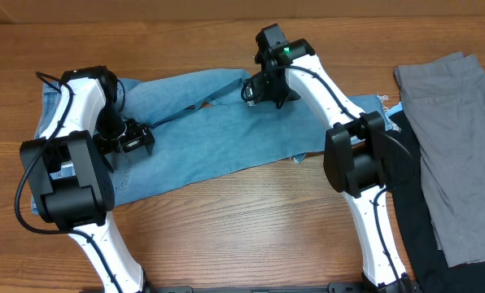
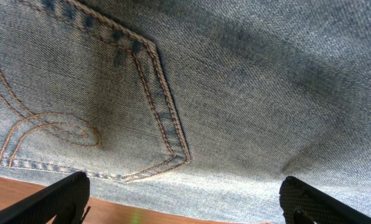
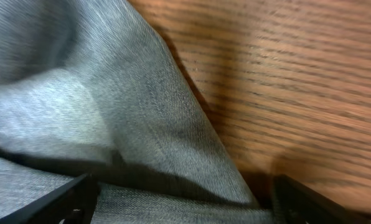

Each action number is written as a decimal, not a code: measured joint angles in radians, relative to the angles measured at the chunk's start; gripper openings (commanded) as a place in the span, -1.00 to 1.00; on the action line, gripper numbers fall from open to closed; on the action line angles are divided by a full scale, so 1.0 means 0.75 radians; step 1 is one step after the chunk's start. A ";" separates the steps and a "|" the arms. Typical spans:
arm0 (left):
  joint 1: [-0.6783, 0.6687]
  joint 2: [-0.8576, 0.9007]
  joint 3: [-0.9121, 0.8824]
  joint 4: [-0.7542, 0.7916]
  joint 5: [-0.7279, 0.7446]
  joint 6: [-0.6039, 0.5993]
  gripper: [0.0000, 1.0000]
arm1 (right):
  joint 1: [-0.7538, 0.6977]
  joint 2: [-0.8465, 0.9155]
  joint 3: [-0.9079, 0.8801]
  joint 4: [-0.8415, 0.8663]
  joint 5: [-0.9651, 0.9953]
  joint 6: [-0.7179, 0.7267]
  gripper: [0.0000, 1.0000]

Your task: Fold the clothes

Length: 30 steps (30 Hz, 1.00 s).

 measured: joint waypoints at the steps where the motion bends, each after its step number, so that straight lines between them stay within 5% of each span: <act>1: 0.000 0.000 0.000 0.001 0.000 0.000 1.00 | 0.001 0.006 0.000 0.001 -0.001 0.000 0.69; 7: 0.000 0.000 0.000 0.013 0.000 0.000 1.00 | 0.001 0.016 0.000 0.017 0.007 -0.032 0.64; 9: 0.000 0.000 0.000 0.015 0.000 0.000 1.00 | 0.002 0.020 0.001 0.016 0.017 -0.044 0.20; 19: 0.000 0.000 0.000 0.022 0.000 0.000 1.00 | 0.004 0.037 0.015 0.027 0.119 -0.066 -0.92; 30: 0.000 0.000 -0.004 0.048 -0.019 0.001 1.00 | 0.030 0.085 0.094 -0.013 0.525 -0.061 -0.93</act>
